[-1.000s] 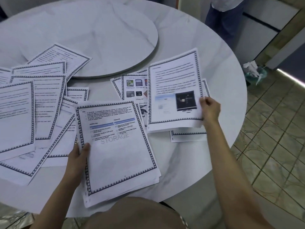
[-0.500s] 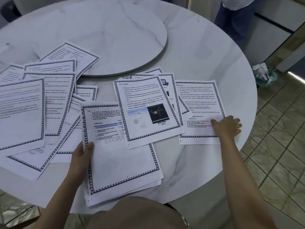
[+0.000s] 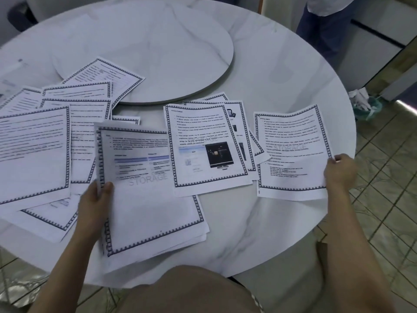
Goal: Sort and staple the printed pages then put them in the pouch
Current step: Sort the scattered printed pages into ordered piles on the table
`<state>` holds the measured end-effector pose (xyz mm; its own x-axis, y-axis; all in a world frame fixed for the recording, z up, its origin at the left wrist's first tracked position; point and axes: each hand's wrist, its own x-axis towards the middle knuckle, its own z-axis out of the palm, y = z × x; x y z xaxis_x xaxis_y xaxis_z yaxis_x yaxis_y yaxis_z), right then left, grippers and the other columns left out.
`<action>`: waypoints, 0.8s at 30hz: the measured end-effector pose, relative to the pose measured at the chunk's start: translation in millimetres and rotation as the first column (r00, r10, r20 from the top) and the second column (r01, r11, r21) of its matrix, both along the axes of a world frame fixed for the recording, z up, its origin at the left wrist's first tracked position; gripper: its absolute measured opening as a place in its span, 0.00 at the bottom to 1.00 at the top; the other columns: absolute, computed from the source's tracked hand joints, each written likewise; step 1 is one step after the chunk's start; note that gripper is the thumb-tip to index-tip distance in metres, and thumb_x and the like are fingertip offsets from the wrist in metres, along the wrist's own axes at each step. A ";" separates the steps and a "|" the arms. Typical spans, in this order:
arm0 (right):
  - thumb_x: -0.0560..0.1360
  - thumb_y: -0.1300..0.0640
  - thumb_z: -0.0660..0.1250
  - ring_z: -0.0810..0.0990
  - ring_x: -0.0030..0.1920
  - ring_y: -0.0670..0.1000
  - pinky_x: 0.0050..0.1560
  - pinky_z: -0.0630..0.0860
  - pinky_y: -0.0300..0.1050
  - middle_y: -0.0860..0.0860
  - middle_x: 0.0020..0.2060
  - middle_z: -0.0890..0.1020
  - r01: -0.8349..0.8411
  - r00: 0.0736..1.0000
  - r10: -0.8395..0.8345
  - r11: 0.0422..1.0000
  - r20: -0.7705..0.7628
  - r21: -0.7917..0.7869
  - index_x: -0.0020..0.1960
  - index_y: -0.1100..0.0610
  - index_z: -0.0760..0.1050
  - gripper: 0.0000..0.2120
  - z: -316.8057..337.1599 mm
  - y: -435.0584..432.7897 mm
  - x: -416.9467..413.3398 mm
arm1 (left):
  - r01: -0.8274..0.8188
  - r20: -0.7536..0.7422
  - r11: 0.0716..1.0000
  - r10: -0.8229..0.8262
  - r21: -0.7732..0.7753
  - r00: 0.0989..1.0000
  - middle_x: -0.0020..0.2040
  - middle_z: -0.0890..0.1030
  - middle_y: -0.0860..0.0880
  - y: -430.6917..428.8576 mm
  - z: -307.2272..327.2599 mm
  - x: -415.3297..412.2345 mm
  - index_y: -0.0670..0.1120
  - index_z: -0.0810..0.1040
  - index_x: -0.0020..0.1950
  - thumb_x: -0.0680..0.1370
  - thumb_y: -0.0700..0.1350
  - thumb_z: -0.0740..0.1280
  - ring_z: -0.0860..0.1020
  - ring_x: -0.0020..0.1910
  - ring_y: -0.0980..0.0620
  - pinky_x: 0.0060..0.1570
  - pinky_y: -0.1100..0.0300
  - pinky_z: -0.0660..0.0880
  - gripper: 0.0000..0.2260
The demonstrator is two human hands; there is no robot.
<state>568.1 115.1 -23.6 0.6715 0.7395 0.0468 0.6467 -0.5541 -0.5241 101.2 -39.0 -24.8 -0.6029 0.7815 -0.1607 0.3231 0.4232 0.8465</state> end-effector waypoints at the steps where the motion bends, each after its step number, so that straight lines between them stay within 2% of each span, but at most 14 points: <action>1: 0.79 0.62 0.58 0.77 0.55 0.65 0.50 0.74 0.54 0.66 0.56 0.78 0.003 1.000 -0.003 0.999 0.002 0.032 0.59 0.67 0.74 0.13 4.1 0.0 1.0 | -0.015 -0.020 1.000 0.016 0.016 1.000 0.50 0.75 0.43 0.3 4.3 -7.0 0.39 0.74 0.60 0.81 0.43 0.58 0.73 0.48 0.46 0.48 0.54 0.68 0.12; 3: 0.78 0.62 0.58 0.77 0.55 0.64 0.51 0.74 0.52 0.66 0.55 0.78 0.017 1.000 -0.017 0.996 -0.001 0.088 0.59 0.67 0.74 0.13 14.2 0.2 1.1 | -0.044 -0.040 0.997 0.047 0.064 0.998 0.50 0.76 0.42 -1.5 12.6 -25.5 0.39 0.74 0.59 0.81 0.44 0.59 0.74 0.47 0.45 0.47 0.53 0.69 0.12; 5: 0.78 0.62 0.59 0.77 0.55 0.63 0.53 0.73 0.53 0.65 0.55 0.79 0.044 0.998 -0.037 0.987 -0.044 0.154 0.59 0.67 0.74 0.13 22.5 2.7 2.3 | -0.073 -0.045 0.993 0.077 0.090 0.996 0.50 0.78 0.44 -5.2 16.7 -48.4 0.45 0.75 0.58 0.79 0.50 0.59 0.76 0.47 0.44 0.50 0.47 0.73 0.13; 7: 0.78 0.62 0.60 0.77 0.52 0.57 0.57 0.74 0.51 0.62 0.54 0.79 0.066 0.990 -0.033 0.968 -0.138 0.242 0.60 0.67 0.74 0.13 29.7 6.2 4.4 | -0.108 -0.068 0.985 0.118 0.133 0.991 0.46 0.81 0.53 -11.6 7.8 -79.6 0.52 0.75 0.52 0.76 0.60 0.59 0.78 0.44 0.46 0.52 0.43 0.75 0.15; 9: 0.77 0.62 0.61 0.73 0.48 0.51 0.54 0.71 0.41 0.62 0.52 0.79 0.079 0.979 -0.015 0.947 -0.203 0.311 0.60 0.68 0.74 0.13 37.1 8.3 5.2 | -0.206 0.013 0.963 0.207 0.176 0.978 0.43 0.80 0.57 -18.2 -14.4 -112.2 0.50 0.75 0.51 0.73 0.67 0.58 0.77 0.42 0.57 0.52 0.53 0.76 0.22; 10: 0.77 0.62 0.61 0.72 0.48 0.50 0.51 0.69 0.38 0.62 0.52 0.79 0.083 0.976 -0.009 0.940 -0.216 0.332 0.60 0.67 0.74 0.14 41.0 8.9 5.1 | -0.242 0.066 0.952 0.233 0.186 0.970 0.47 0.81 0.53 -21.8 -27.2 -129.4 0.47 0.74 0.53 0.71 0.70 0.59 0.76 0.42 0.62 0.53 0.58 0.75 0.27; 12: 0.77 0.62 0.61 0.72 0.48 0.49 0.50 0.70 0.37 0.58 0.48 0.77 0.106 0.964 -0.001 0.919 -0.265 0.380 0.60 0.67 0.74 0.14 49.1 11.2 4.7 | -0.314 0.155 0.929 0.287 0.197 0.945 0.53 0.80 0.45 -23.1 -16.5 -124.8 0.45 0.75 0.55 0.68 0.72 0.61 0.75 0.44 0.62 0.56 0.59 0.73 0.32; 13: 0.77 0.61 0.62 0.73 0.48 0.49 0.51 0.71 0.38 0.55 0.47 0.76 0.124 0.954 0.004 0.905 -0.300 0.408 0.59 0.66 0.74 0.13 53.4 12.9 3.7 | -0.338 0.200 0.923 0.302 0.182 0.932 0.52 0.80 0.46 -21.0 -5.3 -111.6 0.45 0.76 0.56 0.70 0.69 0.62 0.76 0.46 0.59 0.58 0.55 0.73 0.30; 15: 0.76 0.60 0.63 0.74 0.47 0.48 0.55 0.75 0.42 0.53 0.46 0.76 0.163 0.936 0.010 0.873 -0.351 0.459 0.54 0.60 0.76 0.09 61.4 15.5 -0.2 | -0.285 0.234 0.948 0.248 0.140 0.940 0.54 0.77 0.46 -15.6 13.5 -82.8 0.42 0.74 0.62 0.78 0.56 0.61 0.75 0.51 0.50 0.57 0.52 0.73 0.21; 17: 0.75 0.58 0.64 0.76 0.47 0.47 0.55 0.76 0.42 0.52 0.46 0.77 0.194 0.918 0.017 0.852 -0.396 0.487 0.45 0.51 0.74 0.03 70.2 16.9 -7.3 | -0.231 0.240 0.967 0.200 0.106 0.950 0.55 0.75 0.44 -10.5 9.8 -60.0 0.38 0.71 0.65 0.81 0.46 0.58 0.74 0.52 0.47 0.47 0.62 0.76 0.16; 19: 0.75 0.57 0.64 0.77 0.46 0.46 0.54 0.77 0.41 0.51 0.46 0.78 0.203 0.910 0.037 0.829 -0.414 0.521 0.40 0.46 0.70 0.08 78.2 17.5 -16.4 | -0.187 0.248 0.979 0.161 0.085 0.955 0.53 0.76 0.42 -7.3 0.9 -42.1 0.37 0.72 0.64 0.81 0.44 0.58 0.74 0.51 0.47 0.35 0.72 0.75 0.15; 20: 0.75 0.57 0.64 0.77 0.46 0.46 0.54 0.78 0.41 0.50 0.46 0.78 0.205 0.908 0.046 0.817 -0.416 0.538 0.40 0.46 0.70 0.08 81.5 17.9 -21.4 | -0.159 0.260 0.984 0.134 0.079 0.956 0.53 0.76 0.42 -5.9 -4.0 -36.3 0.37 0.72 0.63 0.81 0.44 0.58 0.74 0.51 0.47 0.34 0.71 0.76 0.15; 22: 0.74 0.56 0.64 0.77 0.46 0.47 0.54 0.78 0.43 0.51 0.46 0.79 0.195 0.904 0.063 0.820 -0.422 0.539 0.43 0.48 0.74 0.03 84.7 20.2 -31.4 | -0.105 0.315 0.992 0.079 0.065 0.946 0.55 0.77 0.42 -3.6 -10.7 -24.2 0.39 0.73 0.63 0.81 0.46 0.59 0.76 0.50 0.46 0.43 0.60 0.77 0.15; 24: 0.75 0.56 0.65 0.77 0.45 0.47 0.53 0.76 0.43 0.51 0.45 0.79 0.151 0.891 0.107 0.847 -0.441 0.510 0.48 0.53 0.76 0.03 80.2 20.4 -47.2 | -0.070 0.338 0.996 0.046 0.059 0.940 0.55 0.78 0.43 -1.9 -11.9 -14.0 0.41 0.73 0.63 0.81 0.46 0.59 0.77 0.49 0.46 0.48 0.55 0.74 0.14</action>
